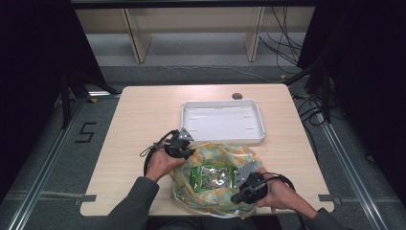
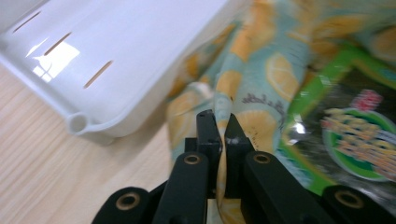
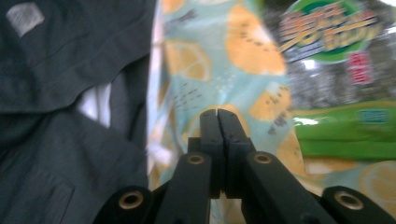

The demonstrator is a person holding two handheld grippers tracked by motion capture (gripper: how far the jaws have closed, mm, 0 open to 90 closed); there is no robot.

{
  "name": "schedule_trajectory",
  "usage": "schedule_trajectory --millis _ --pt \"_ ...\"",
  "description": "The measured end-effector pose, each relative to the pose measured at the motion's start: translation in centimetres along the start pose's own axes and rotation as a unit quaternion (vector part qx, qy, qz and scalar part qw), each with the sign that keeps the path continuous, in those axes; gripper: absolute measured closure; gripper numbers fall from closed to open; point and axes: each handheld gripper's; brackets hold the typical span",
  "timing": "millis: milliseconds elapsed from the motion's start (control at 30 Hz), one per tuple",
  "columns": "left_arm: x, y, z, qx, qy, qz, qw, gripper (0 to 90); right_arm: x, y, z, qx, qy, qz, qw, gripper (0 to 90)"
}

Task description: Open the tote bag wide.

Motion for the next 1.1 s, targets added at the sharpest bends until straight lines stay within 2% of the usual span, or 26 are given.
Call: schedule_trajectory --millis 33,67,133,200,233,267,300,333,400,467,533,567,600,633,667,733,767,800,833,867,900,933,1000,1033,1067,1100 --pt "0.3 0.6 -0.9 -0.01 -0.001 -0.007 0.9999 89.0 0.0 0.2 -0.2 -0.001 -0.002 -0.005 1.0 90.0" --pt "0.5 0.8 -1.2 -0.01 -0.009 -0.018 0.9997 89.0 0.0 0.3 -0.4 0.001 -0.008 -0.01 0.9999 90.0" --pt "0.7 1.1 -1.5 -0.015 -0.011 -0.016 0.9997 89.0 0.1 0.5 -0.5 -0.002 -0.009 -0.014 0.9998 90.0" --pt "1.2 1.7 -1.7 -0.021 -0.013 -0.028 0.9993 88.7 0.3 1.3 -0.8 -0.011 -0.02 -0.028 0.9994 90.0" --pt "1.2 1.7 -1.7 -0.021 -0.013 -0.028 0.9993 88.5 0.4 1.3 -1.2 -0.013 -0.005 -0.043 0.999 90.0" --pt "1.2 2.0 -1.2 -0.033 -0.008 -0.031 0.9989 88.0 0.4 1.4 -1.5 -0.011 0.009 -0.055 0.9984 90.0" --pt "1.1 2.0 -1.1 -0.036 -0.004 -0.035 0.9987 86.6 0.4 1.5 -1.4 -0.01 0.01 -0.055 0.9984 90.0" --pt "1.1 2.0 -0.9 -0.033 -0.01 -0.032 0.9989 83.0 0.4 1.7 -1.0 -0.014 -0.015 -0.036 0.9992 89.4" --pt "0.9 1.7 -0.9 -0.027 -0.011 -0.03 0.9991 69.8 0.3 1.3 -0.8 -0.004 -0.001 -0.021 0.9998 80.8" --pt "0.6 0.7 -0.7 -0.017 -0.02 -0.029 0.9993 57.8 0.1 0.2 -0.6 0.001 0.015 0.002 0.9999 70.7" --pt "0.1 -1.5 0.1 -0.025 -0.033 0.013 0.9991 47.0 -0.3 -1.0 -0.2 0.026 0.023 0.04 0.9986 63.9" --pt "0.0 -2.4 0.4 -0.026 -0.034 0.026 0.9987 42.8 -0.5 -1.7 -0.1 0.033 0.031 0.06 0.9972 61.4" --pt "0.0 -2.4 0.4 -0.026 -0.034 0.026 0.9987 40.5 -0.5 -1.7 -0.1 0.033 0.031 0.06 0.9972 61.4" --pt "-0.1 -3.3 0.6 -0.026 -0.035 0.036 0.9984 40.5 -0.7 -2.3 0.1 0.046 0.042 0.08 0.9949 60.8" --pt "-0.2 -4.9 1.3 -0.021 -0.027 0.051 0.9981 39.8 -1.1 -3.3 0.5 0.071 0.043 0.113 0.9902 61.4" --pt "-0.1 -5.6 1.7 -0.017 -0.029 0.06 0.9977 40.4 -1.6 -3.9 0.9 0.096 0.047 0.127 0.9861 60.2" --pt "0.0 -6.3 2.3 -0.022 -0.025 0.069 0.9971 40.4 -1.6 -3.9 0.9 0.096 0.047 0.127 0.9861 60.2" --pt "0.3 -6.9 2.8 -0.018 -0.02 0.075 0.9968 41.2 -1.9 -4.3 1.2 0.118 0.055 0.14 0.9816 58.3" --pt "0.9 -7.6 4.0 0.014 -0.024 0.085 0.996 41.9 -2.0 -4.2 1.3 0.128 0.062 0.135 0.9805 56.6" --pt "1.3 -7.9 4.6 0.033 -0.03 0.092 0.9948 42.5 -2.1 -4.0 1.6 0.131 0.058 0.127 0.9814 56.3" --pt "1.3 -7.9 4.6 0.033 -0.03 0.092 0.9948 42.9 -2.1 -4.0 1.6 0.131 0.058 0.127 0.9814 56.3" --pt "1.9 -7.9 5.7 0.078 -0.024 0.09 0.9926 42.7 -2.2 -3.4 2.1 0.14 0.068 0.114 0.9812 55.7" --pt "2.8 -7.5 6.8 0.11 -0.021 0.088 0.9897 40.4 -2.3 -2.6 2.8 0.151 0.077 0.1 0.9805 55.9" --pt "2.8 -7.5 6.8 0.11 -0.021 0.088 0.9897 38.3 -2.4 -2.2 3.1 0.157 0.081 0.091 0.98 57.5" --pt "3.6 -6.7 7.7 0.145 -0.011 0.075 0.9865 36.6 -2.4 -2.0 3.5 0.158 0.074 0.083 0.9811 61.9" --pt "3.9 -6.1 8.0 0.147 0.0 0.063 0.9871 35.1 -2.4 -1.7 3.9 0.16 0.074 0.076 0.9814 66.4"
Point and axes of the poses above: each handheld gripper's, and its own axes: y roughly forward along the jaws, x roughly out of its underside, z roughly to its right, and after that the axes turned 2 degrees about -z, right-handed
